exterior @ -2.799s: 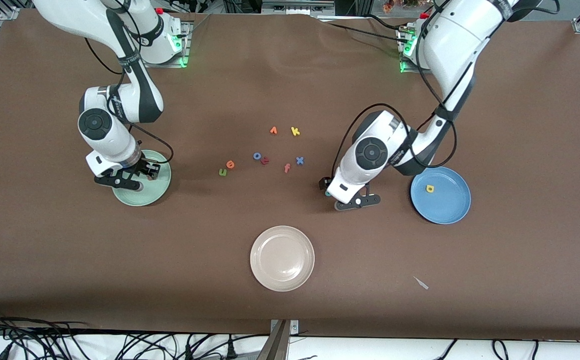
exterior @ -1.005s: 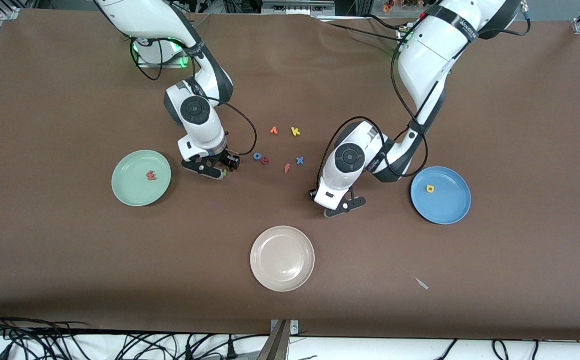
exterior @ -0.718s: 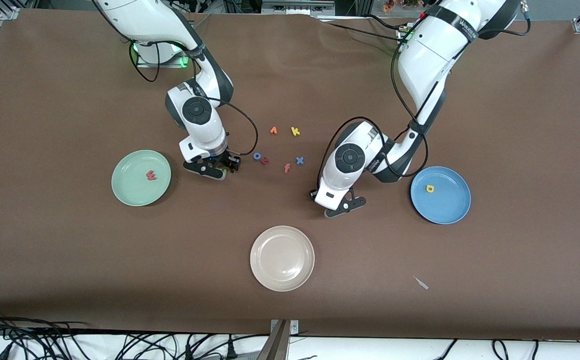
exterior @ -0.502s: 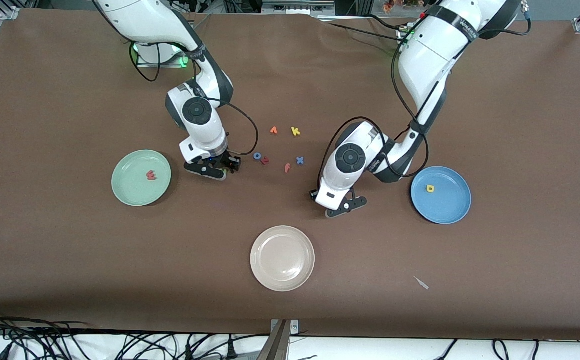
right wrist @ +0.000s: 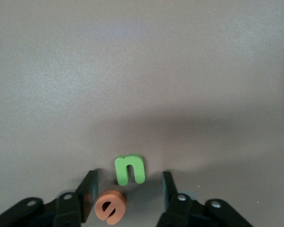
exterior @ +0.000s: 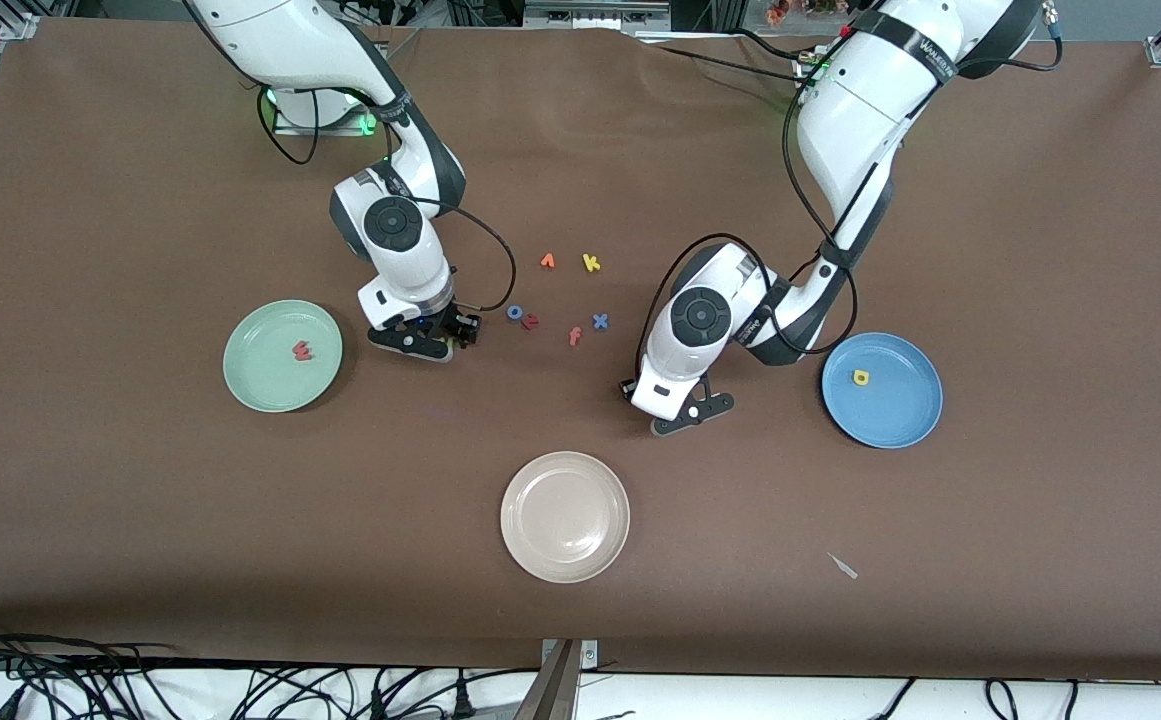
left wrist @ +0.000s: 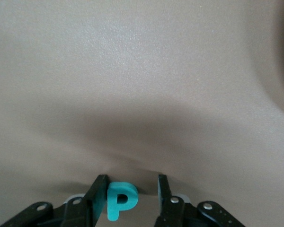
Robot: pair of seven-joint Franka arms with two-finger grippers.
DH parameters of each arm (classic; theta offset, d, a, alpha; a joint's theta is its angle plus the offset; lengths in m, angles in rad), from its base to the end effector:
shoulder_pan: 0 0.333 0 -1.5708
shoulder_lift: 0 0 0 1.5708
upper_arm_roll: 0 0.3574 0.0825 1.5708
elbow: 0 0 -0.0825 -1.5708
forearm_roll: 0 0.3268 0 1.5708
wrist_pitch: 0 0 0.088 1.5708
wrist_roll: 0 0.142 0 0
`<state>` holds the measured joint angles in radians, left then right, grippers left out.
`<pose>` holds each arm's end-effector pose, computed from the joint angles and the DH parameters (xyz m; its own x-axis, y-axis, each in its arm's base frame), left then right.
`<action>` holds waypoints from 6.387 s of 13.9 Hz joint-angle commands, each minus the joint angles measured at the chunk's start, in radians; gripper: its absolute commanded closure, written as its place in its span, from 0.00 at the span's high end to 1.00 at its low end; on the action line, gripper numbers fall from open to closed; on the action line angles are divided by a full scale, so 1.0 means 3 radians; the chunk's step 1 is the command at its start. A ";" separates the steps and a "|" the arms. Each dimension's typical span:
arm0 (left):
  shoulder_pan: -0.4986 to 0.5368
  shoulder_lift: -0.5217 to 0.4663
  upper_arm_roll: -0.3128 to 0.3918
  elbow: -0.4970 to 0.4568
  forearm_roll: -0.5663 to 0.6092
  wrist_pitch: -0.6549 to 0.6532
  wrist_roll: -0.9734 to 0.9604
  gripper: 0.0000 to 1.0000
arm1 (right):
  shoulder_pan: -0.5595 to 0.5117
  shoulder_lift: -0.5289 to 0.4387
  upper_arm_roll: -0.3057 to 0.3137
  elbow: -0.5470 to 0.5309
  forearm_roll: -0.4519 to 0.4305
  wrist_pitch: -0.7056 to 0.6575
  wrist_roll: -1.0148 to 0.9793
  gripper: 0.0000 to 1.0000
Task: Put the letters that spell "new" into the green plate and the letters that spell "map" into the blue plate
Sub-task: 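Place the teal P on the blue plate while the right gripper places the n, then grasp the blue E with the left gripper while the right gripper takes the e, then place the blue E on the blue plate while the right gripper places the e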
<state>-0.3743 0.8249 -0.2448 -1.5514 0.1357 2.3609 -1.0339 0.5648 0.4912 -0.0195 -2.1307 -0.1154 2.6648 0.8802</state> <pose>0.5838 -0.3728 0.2049 0.9215 0.3829 -0.0648 0.3864 -0.9208 0.0529 0.4857 0.2968 0.2284 0.9707 -0.2278 0.0760 -0.2294 -0.9733 0.0121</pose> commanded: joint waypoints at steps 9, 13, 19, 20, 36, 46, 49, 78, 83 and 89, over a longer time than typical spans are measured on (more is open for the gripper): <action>-0.0066 -0.0019 0.0034 -0.0054 0.0054 -0.0113 -0.0072 0.33 | -0.0006 0.0045 -0.0053 -0.0092 -0.0045 0.0245 -0.0157 0.43; -0.0077 -0.0019 0.0034 -0.0054 0.0054 -0.0123 -0.0077 0.22 | -0.0011 0.0025 -0.0058 -0.0087 -0.0045 0.0229 -0.0178 0.21; -0.0005 -0.0080 0.0034 0.0139 0.0059 -0.0510 0.0025 0.14 | -0.0016 -0.0292 -0.0302 -0.0046 -0.0025 -0.0286 -0.0693 0.19; 0.0046 -0.0101 0.0029 0.0196 0.0054 -0.0663 0.0162 0.13 | -0.0016 -0.0363 -0.0389 -0.0046 -0.0019 -0.0409 -0.0877 0.19; 0.1472 -0.0550 0.0008 -0.0176 0.0059 -0.1724 0.3584 0.17 | -0.0149 -0.0610 -0.1489 -0.0440 0.0093 -0.0262 -0.3103 0.51; 0.1519 -0.1088 -0.0002 -0.1119 0.0064 -0.0690 0.3523 1.00 | -0.0134 -0.0656 -0.0836 -0.0399 0.0482 -0.0379 -0.2129 0.70; 0.1376 -0.1083 -0.0002 -0.1067 0.0023 -0.0737 0.3366 1.00 | -0.0119 -0.0645 -0.0478 -0.0333 0.0482 -0.0379 -0.1331 0.71; 0.0511 -0.0597 -0.0391 -0.1092 0.0509 -0.0077 0.3165 1.00 | 0.0490 0.0096 -0.0318 0.0128 0.0426 -0.0037 0.0503 0.19; 0.0532 -0.0566 -0.0391 -0.1077 0.0483 -0.0077 0.3150 0.71 | 0.0480 -0.0297 -0.0711 0.0164 0.0431 -0.0771 -0.0451 0.19; 0.0537 -0.0566 -0.0391 -0.1077 0.0463 -0.0077 0.3099 0.41 | 0.0475 -0.0635 -0.1549 -0.0040 0.0431 -0.1167 -0.2149 0.19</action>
<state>-0.2142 0.6502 -0.3582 -1.8775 0.2570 2.3352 -0.0838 0.7002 0.3434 -0.4220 -2.0800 0.0147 2.3102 0.3702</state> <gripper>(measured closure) 0.471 0.718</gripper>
